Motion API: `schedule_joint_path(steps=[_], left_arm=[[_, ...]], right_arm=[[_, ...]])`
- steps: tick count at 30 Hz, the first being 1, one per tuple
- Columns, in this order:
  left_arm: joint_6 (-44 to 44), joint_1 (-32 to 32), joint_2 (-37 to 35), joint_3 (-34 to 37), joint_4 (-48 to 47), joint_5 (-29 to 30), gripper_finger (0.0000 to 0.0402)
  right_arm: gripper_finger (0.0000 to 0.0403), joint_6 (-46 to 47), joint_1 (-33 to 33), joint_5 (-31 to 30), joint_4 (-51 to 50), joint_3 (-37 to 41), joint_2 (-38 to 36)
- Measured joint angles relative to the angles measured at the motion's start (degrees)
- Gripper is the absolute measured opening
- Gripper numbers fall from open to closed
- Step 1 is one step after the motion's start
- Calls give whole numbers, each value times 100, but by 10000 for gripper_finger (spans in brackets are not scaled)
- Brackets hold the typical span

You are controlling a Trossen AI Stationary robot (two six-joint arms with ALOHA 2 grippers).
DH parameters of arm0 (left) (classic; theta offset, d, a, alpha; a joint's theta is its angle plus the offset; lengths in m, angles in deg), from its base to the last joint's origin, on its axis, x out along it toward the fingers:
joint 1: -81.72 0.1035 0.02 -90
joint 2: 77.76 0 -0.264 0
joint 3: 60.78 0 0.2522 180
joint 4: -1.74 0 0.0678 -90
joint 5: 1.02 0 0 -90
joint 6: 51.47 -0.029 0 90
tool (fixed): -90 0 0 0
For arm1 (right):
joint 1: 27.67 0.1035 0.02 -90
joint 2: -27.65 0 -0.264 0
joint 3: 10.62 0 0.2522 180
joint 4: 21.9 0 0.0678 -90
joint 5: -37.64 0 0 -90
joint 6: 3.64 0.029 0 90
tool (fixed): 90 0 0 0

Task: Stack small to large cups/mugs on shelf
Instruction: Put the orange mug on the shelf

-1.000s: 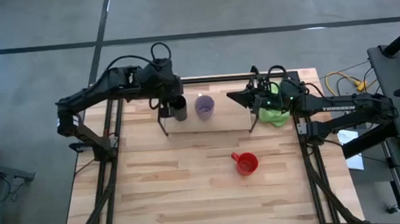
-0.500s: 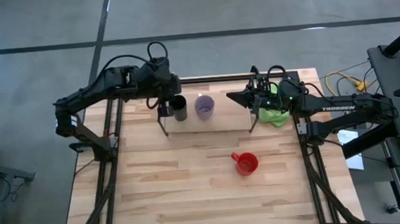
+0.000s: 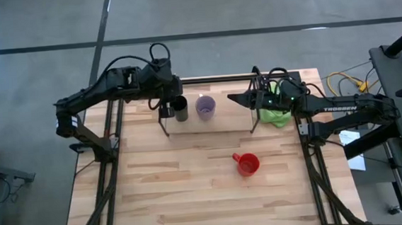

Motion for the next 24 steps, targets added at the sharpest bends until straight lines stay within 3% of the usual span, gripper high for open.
schedule_joint_path(steps=[10, 18, 24], left_arm=[[-22, 0, 0, 10, 0, -2, 48], [-24, 0, 0, 10, 0, 0, 48], [-26, 0, -2, 10, -2, -2, 48]], right_arm=[[9, 171, 0, 0, 11, 0, 0], [9, -651, 0, -187, -181, 0, 0], [9, 1218, -42, -452, -581, 2, -1]])
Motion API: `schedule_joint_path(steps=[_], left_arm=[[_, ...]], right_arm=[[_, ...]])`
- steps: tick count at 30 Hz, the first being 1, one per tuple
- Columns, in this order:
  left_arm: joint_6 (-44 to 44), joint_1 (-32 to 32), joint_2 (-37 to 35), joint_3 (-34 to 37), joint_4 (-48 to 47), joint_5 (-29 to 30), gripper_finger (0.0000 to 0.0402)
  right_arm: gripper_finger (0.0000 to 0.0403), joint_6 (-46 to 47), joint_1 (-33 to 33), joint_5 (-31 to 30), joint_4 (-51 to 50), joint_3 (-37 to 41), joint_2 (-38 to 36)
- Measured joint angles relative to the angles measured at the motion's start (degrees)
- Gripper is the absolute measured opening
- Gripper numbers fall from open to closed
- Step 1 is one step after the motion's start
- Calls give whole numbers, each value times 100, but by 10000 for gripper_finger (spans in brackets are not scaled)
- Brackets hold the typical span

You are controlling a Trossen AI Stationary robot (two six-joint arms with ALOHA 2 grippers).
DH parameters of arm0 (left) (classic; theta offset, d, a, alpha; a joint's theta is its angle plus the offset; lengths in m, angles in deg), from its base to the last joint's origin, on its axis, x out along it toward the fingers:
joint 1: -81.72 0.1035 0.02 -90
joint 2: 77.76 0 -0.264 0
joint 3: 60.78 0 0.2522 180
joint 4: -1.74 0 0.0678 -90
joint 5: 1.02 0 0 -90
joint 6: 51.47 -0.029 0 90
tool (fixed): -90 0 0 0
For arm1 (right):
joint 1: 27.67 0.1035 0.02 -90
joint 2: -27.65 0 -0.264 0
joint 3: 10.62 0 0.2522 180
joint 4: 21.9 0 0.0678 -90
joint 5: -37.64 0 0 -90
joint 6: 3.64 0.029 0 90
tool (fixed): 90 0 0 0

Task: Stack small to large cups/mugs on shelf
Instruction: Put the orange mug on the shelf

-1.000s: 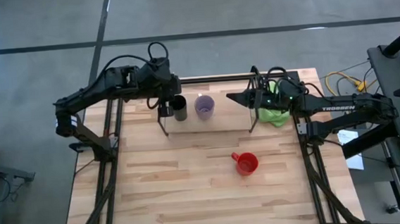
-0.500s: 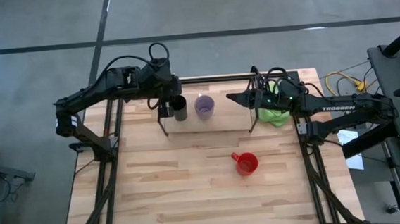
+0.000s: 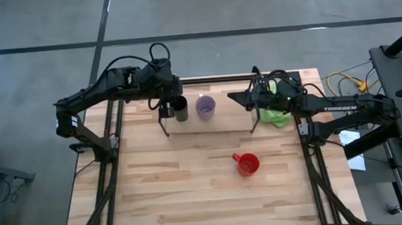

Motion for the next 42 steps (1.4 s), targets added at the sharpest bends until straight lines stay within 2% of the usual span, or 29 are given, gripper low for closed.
schedule_joint_path(steps=[5, 9, 12, 17, 24, 28, 42], left_arm=[[-4, 0, 0, 0, 0, 0, 48], [-4, 0, -2, 0, 1, 0, 48], [-7, 0, -2, 0, 2, 0, 48], [-7, 0, 0, 0, 6, 0, 48], [-4, 0, -2, 0, 4, 0, 48], [-3, 0, -2, 0, 2, 0, 48], [13, 0, -4, 0, 2, 0, 48]], right_arm=[[9, 34, -50, -2, -344, 2, 1], [9, 919, -68, -8, -309, 2, -3], [9, 1188, -59, 0, -322, 2, -1], [28, 221, -59, 65, -31, 2, -7], [119, 59, -57, 153, 308, 0, -34], [153, -206, -57, 171, 324, 0, -36], [155, -497, -57, 173, 318, 0, -25]])
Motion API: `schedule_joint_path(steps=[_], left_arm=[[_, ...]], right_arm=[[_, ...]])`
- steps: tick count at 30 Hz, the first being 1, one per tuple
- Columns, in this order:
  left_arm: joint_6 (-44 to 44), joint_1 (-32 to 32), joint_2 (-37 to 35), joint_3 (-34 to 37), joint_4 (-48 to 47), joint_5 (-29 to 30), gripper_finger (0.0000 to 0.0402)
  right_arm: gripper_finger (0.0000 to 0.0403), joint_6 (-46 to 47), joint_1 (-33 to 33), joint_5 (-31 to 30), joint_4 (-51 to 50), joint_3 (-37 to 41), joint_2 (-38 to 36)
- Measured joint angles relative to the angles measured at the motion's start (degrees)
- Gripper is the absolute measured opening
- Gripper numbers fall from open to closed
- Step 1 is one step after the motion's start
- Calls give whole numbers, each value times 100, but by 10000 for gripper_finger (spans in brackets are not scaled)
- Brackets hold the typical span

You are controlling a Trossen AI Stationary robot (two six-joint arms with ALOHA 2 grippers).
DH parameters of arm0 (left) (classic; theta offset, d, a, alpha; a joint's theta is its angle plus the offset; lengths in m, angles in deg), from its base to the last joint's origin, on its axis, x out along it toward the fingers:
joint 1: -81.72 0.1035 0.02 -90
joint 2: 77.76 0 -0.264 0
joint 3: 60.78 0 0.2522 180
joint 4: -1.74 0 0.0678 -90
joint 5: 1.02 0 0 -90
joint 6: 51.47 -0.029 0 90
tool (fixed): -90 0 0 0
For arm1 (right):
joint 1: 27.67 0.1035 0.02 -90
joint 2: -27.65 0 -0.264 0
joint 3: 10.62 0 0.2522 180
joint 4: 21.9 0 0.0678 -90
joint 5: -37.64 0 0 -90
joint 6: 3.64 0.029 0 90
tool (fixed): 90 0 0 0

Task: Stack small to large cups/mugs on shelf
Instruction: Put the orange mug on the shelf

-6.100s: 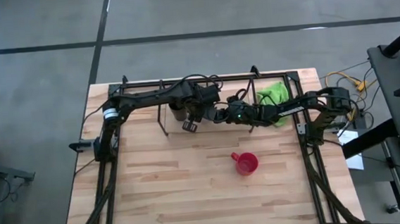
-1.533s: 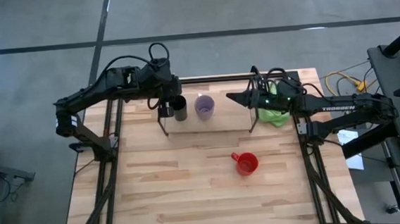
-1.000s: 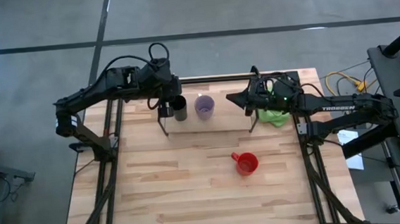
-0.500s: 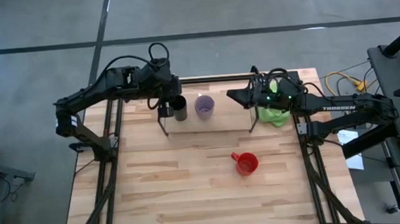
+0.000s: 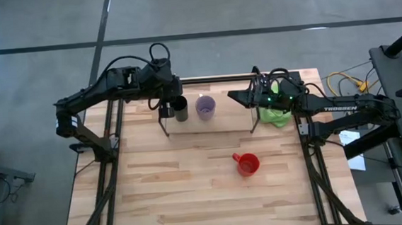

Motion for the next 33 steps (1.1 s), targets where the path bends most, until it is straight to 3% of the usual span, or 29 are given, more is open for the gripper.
schedule_joint_path(steps=[9, 16, 24, 33], left_arm=[[-11, 0, 2, 0, 0, 0, 48], [-13, 0, -2, 0, 0, 0, 48], [-4, 0, -4, 0, -5, 0, 48], [0, 0, -4, 0, -22, 0, 48]], right_arm=[[154, -36, -2, 84, 0, 0, 0], [152, -123, 2, 1130, 13, 0, -24], [152, -1254, 18, 2125, 29, 0, -510], [148, -2180, 48, 2375, -16, 0, -1176]])
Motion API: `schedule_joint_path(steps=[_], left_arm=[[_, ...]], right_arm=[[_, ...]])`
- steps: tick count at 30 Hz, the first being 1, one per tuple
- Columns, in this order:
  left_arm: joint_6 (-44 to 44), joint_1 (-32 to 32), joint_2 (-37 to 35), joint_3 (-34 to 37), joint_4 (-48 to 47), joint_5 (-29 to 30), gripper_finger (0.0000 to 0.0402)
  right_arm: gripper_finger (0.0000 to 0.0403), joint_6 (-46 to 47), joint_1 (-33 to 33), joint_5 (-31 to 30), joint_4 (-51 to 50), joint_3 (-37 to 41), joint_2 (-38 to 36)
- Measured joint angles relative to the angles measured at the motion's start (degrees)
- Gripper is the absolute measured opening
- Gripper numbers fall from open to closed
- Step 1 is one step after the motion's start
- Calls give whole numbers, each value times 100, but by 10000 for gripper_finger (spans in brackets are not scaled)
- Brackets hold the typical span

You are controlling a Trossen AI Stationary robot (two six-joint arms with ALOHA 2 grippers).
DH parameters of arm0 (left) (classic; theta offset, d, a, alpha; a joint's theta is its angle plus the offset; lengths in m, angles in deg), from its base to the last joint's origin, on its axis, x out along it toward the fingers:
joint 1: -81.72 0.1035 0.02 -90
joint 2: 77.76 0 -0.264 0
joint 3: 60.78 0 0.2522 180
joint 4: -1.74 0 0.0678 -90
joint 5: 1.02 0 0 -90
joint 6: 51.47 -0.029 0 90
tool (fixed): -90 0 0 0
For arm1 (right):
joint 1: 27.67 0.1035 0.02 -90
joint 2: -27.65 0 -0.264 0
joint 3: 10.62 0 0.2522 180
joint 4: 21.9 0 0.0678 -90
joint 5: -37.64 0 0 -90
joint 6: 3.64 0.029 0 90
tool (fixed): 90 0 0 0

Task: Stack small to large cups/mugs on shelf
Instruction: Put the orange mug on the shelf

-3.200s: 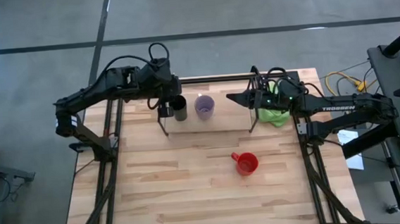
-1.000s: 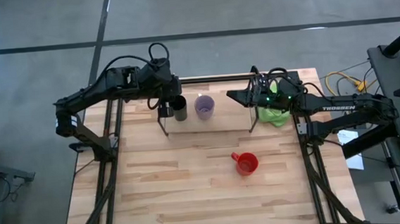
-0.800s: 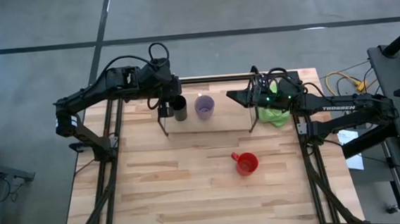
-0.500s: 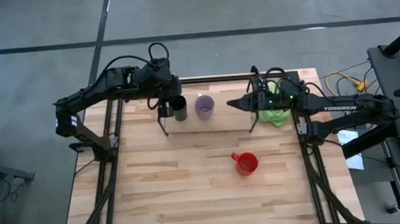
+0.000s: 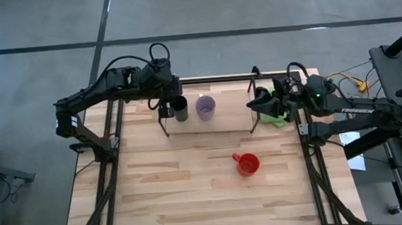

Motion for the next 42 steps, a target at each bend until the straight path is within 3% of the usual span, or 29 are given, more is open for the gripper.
schedule_joint_path(steps=[8, 14, 17, 20, 25, 34, 42], left_arm=[[4, 1, 0, 0, 0, 10, 48], [7, 1, 0, 0, 0, 26, 48], [9, 2, 0, 0, 0, 46, 48], [11, 9, 11, 0, 7, 104, 48], [20, 9, 34, 0, 29, 156, 48], [216, 9, 44, 0, 31, 164, 48], [183, 9, 44, 0, 35, 199, 48]], right_arm=[[148, -466, 2, 62, -1634, 0, -357], [148, -1110, 2, 69, -2036, -121, -542], [148, -1873, 2, 24, -3271, -691, -536], [148, -2798, 4, -405, -4904, -1559, -376], [148, -3293, 2, -759, -6700, -2886, 104], [148, -2301, 84, -595, -9868, -4097, 927], [148, -1311, 530, -532, -10260, -3982, 1194]])
